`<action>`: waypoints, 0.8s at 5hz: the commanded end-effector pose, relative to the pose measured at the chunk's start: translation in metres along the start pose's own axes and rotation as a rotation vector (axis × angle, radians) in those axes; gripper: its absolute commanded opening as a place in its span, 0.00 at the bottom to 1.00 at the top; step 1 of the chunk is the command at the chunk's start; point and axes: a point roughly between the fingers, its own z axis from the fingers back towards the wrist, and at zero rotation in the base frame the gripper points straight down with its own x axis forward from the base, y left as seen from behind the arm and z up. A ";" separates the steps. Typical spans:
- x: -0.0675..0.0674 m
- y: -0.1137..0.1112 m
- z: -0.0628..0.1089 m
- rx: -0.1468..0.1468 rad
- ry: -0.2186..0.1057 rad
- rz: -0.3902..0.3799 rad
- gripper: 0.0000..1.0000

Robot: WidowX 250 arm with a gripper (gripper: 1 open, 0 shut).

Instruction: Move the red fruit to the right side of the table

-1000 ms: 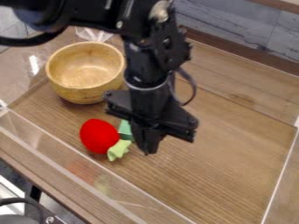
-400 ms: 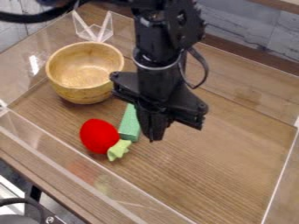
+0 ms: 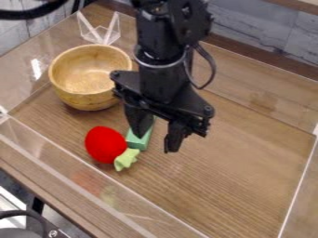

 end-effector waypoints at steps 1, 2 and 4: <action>0.007 0.006 0.007 0.001 -0.030 -0.006 0.00; 0.011 0.007 0.008 0.011 -0.024 0.046 0.00; 0.009 0.007 0.003 0.026 0.001 0.066 1.00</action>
